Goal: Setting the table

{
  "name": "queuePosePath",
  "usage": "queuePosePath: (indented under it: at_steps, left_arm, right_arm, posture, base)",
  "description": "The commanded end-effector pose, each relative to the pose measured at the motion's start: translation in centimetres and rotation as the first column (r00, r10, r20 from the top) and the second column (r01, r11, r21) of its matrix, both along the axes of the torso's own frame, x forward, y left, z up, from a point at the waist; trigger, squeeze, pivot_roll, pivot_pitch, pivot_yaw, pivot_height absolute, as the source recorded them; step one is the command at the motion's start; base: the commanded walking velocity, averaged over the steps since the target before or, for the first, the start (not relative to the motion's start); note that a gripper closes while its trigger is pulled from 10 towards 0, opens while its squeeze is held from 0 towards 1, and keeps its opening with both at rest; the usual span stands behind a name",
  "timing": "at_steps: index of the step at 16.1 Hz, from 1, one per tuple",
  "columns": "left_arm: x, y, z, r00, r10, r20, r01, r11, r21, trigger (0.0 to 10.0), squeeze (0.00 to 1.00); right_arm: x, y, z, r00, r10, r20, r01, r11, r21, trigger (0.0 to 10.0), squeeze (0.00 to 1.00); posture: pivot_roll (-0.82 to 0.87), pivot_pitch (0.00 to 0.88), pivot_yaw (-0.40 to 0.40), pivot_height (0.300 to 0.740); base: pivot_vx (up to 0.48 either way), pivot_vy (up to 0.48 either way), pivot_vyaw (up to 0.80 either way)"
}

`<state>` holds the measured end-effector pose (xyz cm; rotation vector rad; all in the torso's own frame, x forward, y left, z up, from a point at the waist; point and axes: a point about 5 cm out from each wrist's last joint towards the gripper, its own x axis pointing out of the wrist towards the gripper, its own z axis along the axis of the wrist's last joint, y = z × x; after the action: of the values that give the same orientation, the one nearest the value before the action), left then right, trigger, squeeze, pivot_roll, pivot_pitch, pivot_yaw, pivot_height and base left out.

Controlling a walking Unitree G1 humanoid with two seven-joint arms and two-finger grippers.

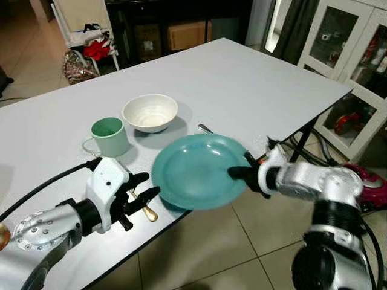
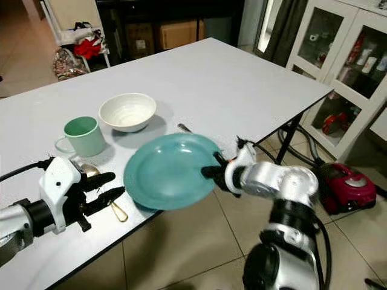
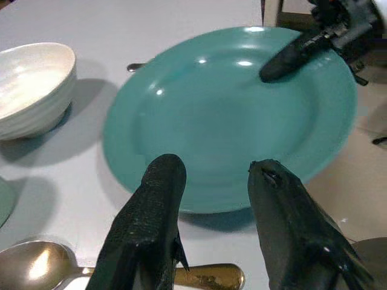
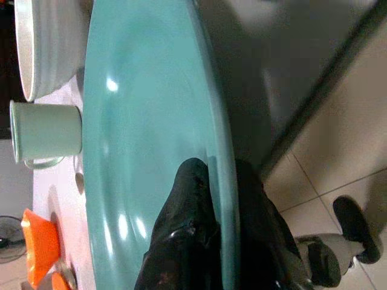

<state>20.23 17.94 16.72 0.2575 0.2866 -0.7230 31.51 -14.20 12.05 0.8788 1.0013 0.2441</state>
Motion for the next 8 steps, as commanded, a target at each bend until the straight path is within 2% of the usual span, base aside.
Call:
queuePosePath:
  at_steps: [1,4,5,6,8]
  left_arm:
    - [-0.1,-0.1,0.1,1.0,-0.014,0.0,0.014,1.0,0.017,10.0,0.0]
    - [-0.2,0.0,0.0,1.0,-0.01,0.001,0.01,1.0,0.022,10.0,0.0]
    - [-0.2,0.1,0.0,1.0,-0.008,0.001,0.008,1.0,0.025,10.0,0.0]
    - [-0.2,0.1,0.0,1.0,-0.008,0.001,0.008,1.0,0.027,10.0,0.0]
    - [-0.2,0.1,0.0,1.0,-0.007,0.002,0.007,0.999,0.031,10.0,0.0]
  right_arm:
    - [0.6,0.3,0.6,1.0,0.0,0.025,0.001,1.0,-0.009,10.0,0.0]
    - [1.6,1.2,0.5,0.999,-0.019,0.039,0.019,1.0,-0.01,10.0,0.0]
    - [1.9,1.5,0.5,0.999,-0.022,0.046,0.022,1.0,0.001,10.0,0.8]
    - [2.1,1.7,0.6,0.998,-0.022,0.053,0.021,1.0,0.007,10.0,0.91]
    - [2.4,2.1,0.7,0.997,-0.012,0.072,0.01,1.0,0.022,10.0,0.99]
  posture:
    - [-0.08,0.011,0.022,0.74]
    - [-0.07,0.005,0.019,0.74]
    - [-0.07,0.005,0.02,0.74]
    - [-0.07,0.002,0.019,0.74]
    - [-0.07,0.0,0.02,0.74]
  base:
    - [0.0,0.0,0.0]
    - [0.0,0.0,0.0]
    - [0.0,0.0,0.0]
    - [0.0,0.0,0.0]
    - [0.0,0.0,0.0]
